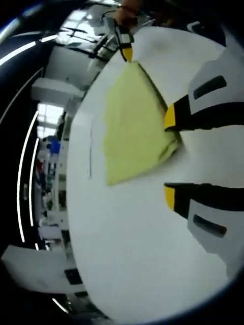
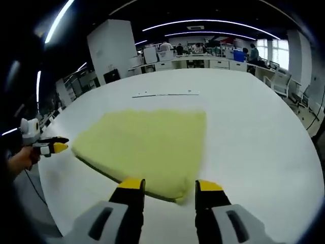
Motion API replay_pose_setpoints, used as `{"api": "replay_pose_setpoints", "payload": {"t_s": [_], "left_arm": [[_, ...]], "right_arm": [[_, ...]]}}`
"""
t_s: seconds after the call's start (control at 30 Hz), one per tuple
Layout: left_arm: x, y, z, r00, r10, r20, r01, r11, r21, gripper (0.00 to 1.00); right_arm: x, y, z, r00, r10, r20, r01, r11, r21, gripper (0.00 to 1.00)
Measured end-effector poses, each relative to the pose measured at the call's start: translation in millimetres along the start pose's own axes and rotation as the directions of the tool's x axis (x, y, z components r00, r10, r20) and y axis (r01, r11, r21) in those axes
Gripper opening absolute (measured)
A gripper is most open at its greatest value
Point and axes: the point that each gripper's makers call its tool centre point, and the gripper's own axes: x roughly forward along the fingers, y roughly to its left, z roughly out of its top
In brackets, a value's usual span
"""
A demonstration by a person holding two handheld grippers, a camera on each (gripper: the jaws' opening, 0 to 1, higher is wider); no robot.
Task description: Fold the garment on the visible template until the final outline fits inside the template.
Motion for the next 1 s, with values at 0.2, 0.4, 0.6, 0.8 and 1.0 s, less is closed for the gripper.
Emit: {"api": "replay_pose_setpoints", "payload": {"t_s": [0.2,0.4,0.6,0.8,1.0], "left_arm": [[2.0,-6.9,-7.9,1.000,-0.007,-0.007,0.006,0.998,-0.061,0.28],[4.5,-13.0,-11.7,1.000,-0.019,-0.006,0.018,0.995,-0.099,0.17],[8.3,-17.8,-17.0,1.000,-0.026,-0.015,0.024,0.991,-0.133,0.10],[8.8,-12.1,-23.8,0.999,0.000,-0.036,-0.005,0.991,-0.132,0.06],[7.4,-13.3,-19.2,1.000,-0.009,-0.003,0.008,0.988,-0.151,0.05]], "right_arm": [[-1.3,-2.9,-13.3,1.000,-0.023,-0.011,0.024,0.999,0.030,0.25],[-1.8,-5.4,-16.5,0.999,-0.036,-0.001,0.036,0.998,0.054,0.14],[1.7,-9.4,-20.0,0.998,-0.056,0.003,0.055,0.995,0.085,0.06],[4.3,-11.7,-24.3,0.998,-0.065,0.002,0.065,0.993,0.097,0.02],[5.7,-12.3,-25.0,0.998,-0.062,0.014,0.060,0.989,0.135,0.01]]}}
